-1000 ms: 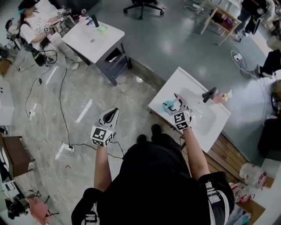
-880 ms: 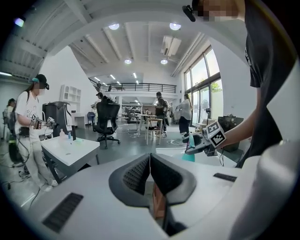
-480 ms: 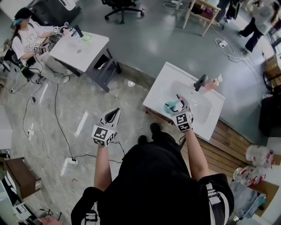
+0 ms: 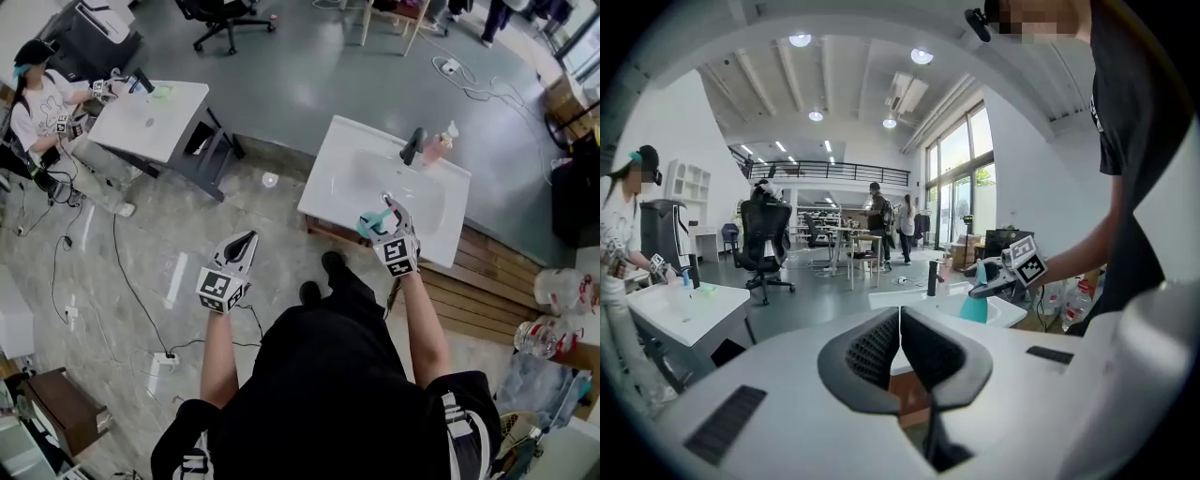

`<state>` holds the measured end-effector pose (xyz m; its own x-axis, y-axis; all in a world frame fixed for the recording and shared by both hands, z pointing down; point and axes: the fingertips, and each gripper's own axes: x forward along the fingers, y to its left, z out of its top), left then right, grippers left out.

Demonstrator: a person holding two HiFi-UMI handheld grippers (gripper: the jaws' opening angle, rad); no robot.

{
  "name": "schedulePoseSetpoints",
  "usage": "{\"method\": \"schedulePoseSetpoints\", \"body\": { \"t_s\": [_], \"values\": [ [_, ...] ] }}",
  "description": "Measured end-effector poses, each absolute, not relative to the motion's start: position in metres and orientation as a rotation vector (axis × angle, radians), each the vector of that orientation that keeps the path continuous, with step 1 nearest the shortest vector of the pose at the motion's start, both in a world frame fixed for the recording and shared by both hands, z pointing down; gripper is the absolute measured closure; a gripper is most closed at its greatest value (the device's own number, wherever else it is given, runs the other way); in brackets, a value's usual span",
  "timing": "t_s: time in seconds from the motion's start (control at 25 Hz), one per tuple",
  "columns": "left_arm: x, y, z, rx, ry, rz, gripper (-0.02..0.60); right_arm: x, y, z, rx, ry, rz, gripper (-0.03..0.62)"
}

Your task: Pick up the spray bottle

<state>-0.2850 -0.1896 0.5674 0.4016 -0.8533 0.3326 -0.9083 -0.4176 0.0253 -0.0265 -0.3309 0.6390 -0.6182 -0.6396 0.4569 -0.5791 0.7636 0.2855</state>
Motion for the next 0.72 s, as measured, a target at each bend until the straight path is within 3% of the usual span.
{"method": "schedulePoseSetpoints", "body": {
  "t_s": [0.72],
  "values": [
    [-0.272, -0.186, 0.569, 2.538, -1.474, 0.384, 0.557, 0.01, -0.294, 0.646, 1.035, -2.358, -0.089, 0.241]
  ]
}}
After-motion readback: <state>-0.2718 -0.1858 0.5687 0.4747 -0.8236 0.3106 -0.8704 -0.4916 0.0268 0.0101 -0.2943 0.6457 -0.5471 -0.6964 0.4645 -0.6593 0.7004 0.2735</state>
